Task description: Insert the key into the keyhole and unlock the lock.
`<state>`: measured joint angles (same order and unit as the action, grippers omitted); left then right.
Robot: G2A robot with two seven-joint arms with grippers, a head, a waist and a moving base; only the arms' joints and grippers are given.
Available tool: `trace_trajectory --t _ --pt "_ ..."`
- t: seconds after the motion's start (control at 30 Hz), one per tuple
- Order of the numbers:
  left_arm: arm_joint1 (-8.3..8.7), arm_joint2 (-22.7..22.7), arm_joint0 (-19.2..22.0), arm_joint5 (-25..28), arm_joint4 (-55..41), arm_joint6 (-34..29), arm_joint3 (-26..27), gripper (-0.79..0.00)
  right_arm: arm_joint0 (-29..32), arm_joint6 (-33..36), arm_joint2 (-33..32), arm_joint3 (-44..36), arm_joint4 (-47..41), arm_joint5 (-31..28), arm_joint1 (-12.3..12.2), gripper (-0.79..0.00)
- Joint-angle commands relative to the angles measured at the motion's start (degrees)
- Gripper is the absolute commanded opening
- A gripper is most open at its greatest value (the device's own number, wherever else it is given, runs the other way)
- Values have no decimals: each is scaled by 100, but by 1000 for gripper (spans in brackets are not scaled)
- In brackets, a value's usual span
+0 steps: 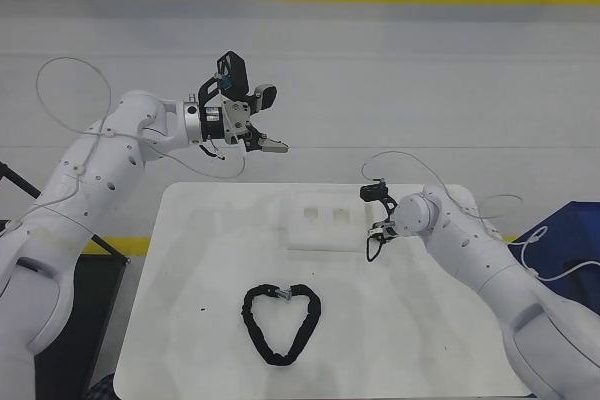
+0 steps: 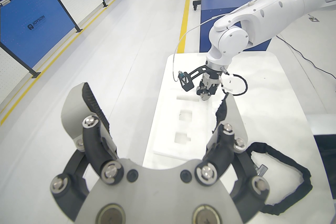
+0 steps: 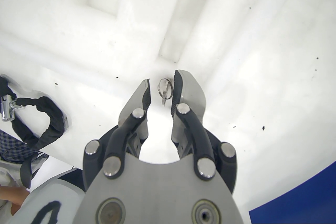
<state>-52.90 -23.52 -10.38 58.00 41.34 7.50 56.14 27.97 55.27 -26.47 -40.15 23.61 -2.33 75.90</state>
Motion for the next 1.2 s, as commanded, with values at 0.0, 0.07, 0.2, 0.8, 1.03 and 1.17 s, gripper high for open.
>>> trace_trajectory --t 0.0,0.07,0.2,0.8,1.03,1.17 --pt "0 0 0 0 0 0 0 0 0 -1 1 28 45 15 24 -646" --pt "0 0 0 0 0 0 0 0 -2 6 -3 69 85 19 48 -686" --pt "0 0 0 0 0 0 0 0 -11 -7 -7 138 189 79 97 -785" --pt "0 0 0 0 0 0 0 0 -36 405 -203 -518 798 313 66 -785" --pt "0 0 0 0 0 0 0 0 180 652 -725 -1369 830 199 -249 -785" --pt "0 0 0 0 0 0 0 0 454 834 -1224 -2110 734 -47 -512 -785"
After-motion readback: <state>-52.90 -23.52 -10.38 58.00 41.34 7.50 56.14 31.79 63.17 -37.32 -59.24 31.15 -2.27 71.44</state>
